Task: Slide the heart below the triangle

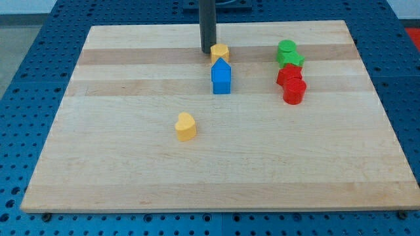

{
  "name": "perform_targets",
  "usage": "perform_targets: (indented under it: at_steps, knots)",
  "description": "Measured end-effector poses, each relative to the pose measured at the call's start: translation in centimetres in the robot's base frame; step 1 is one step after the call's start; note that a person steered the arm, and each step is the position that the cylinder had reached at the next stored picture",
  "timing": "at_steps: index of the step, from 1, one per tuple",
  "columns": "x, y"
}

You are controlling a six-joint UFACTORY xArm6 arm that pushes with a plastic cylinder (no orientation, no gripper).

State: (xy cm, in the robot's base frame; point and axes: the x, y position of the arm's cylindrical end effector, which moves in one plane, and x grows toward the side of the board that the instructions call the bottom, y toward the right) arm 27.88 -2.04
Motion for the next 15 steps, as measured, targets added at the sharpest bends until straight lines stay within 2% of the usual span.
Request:
perform_targets:
  at_steps: [3, 4, 5, 8, 10, 15]
  knots:
    - [0.4, -0.2]
    - [0.8, -3.3]
    - [4.0, -5.8]
    - [17.7, -6.3]
    - [23.6, -6.2]
    - [24.1, 2.5]
